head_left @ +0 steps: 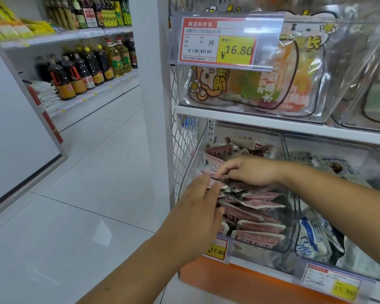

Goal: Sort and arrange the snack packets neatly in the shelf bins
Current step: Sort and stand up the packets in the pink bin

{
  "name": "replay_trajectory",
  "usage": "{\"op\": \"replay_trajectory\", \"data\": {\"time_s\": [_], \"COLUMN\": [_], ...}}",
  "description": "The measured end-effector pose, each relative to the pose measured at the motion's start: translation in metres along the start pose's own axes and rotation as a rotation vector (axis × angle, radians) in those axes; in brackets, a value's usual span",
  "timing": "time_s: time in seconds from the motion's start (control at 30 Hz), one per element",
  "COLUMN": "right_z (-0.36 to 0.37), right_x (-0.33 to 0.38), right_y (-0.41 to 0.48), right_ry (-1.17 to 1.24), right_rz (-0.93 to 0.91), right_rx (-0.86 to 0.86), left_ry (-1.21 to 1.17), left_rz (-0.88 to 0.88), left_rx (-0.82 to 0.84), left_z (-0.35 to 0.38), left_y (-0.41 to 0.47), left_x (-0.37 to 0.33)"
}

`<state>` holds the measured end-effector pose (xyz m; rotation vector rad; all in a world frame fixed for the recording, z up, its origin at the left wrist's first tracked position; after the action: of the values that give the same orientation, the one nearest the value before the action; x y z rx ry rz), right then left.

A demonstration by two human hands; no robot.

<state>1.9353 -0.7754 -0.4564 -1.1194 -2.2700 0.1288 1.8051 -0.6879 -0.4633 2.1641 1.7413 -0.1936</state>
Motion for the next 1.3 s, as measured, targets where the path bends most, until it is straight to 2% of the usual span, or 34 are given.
{"op": "replay_trajectory", "data": {"time_s": [0.1, 0.17, 0.3, 0.37, 0.47, 0.53, 0.6, 0.67, 0.7, 0.8, 0.9, 1.03, 1.13, 1.2, 1.3], "right_z": [0.002, -0.002, -0.024, -0.024, -0.002, -0.001, -0.023, -0.046, -0.049, -0.031, -0.024, -0.032, -0.020, -0.025, -0.059], "right_x": [-0.001, -0.001, -0.001, -0.002, 0.004, 0.007, 0.007, -0.001, -0.001, -0.001, 0.005, 0.000, 0.000, -0.004, -0.009], "right_y": [0.017, 0.025, 0.023, 0.017, 0.009, 0.005, -0.002, -0.005, -0.003, 0.012, 0.026, 0.018, 0.019, 0.015, -0.002], "right_ry": [-0.134, -0.222, 0.033, 0.073, -0.115, -0.140, -0.013, 0.012, -0.032, -0.227, -0.391, -0.059, -0.099, -0.073, 0.115], "right_rz": [0.039, 0.061, 0.070, 0.058, 0.032, 0.017, 0.037, 0.084, 0.099, 0.163, 0.133, 0.064, -0.005, 0.012, 0.012], "right_rx": [-0.105, -0.170, -0.327, -0.298, -0.081, -0.063, -0.243, -0.432, -0.438, -0.317, -0.365, -0.413, -0.230, -0.190, -0.394], "left_ry": [0.143, 0.142, 0.064, 0.063, 0.091, 0.090, 0.066, 0.050, 0.055, 0.073, 0.065, 0.047, 0.059, 0.042, 0.045], "left_rz": [0.010, -0.012, -0.009, -0.007, -0.037, -0.054, -0.062, -0.062, -0.060, -0.067, -0.079, -0.082, -0.071, -0.084, -0.083], "left_rx": [0.126, 0.157, 0.134, 0.127, 0.142, 0.150, 0.140, 0.113, 0.104, 0.113, 0.151, 0.135, 0.103, 0.114, 0.081], "left_z": [0.013, 0.015, 0.011, 0.011, 0.013, 0.013, 0.012, 0.011, 0.011, 0.014, 0.020, 0.020, 0.017, 0.014, 0.009], "left_y": [0.003, 0.005, 0.003, 0.003, 0.005, 0.006, 0.008, 0.010, 0.012, 0.020, 0.027, 0.030, 0.033, 0.039, 0.054], "left_x": [-0.001, 0.002, 0.003, 0.003, 0.003, 0.001, 0.002, 0.002, 0.002, 0.002, 0.004, 0.006, 0.006, 0.005, 0.004]}}
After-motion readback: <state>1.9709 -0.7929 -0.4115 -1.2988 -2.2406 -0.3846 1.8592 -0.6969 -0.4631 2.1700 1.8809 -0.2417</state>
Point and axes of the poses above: each hand's wrist, its own y-axis towards the middle knuckle, its own z-axis out of the palm, x = y × z, the point moved 7 cm from there along y, towards the middle knuckle, and after that the axes turned 1 degree about y, right-handed, at the moved point
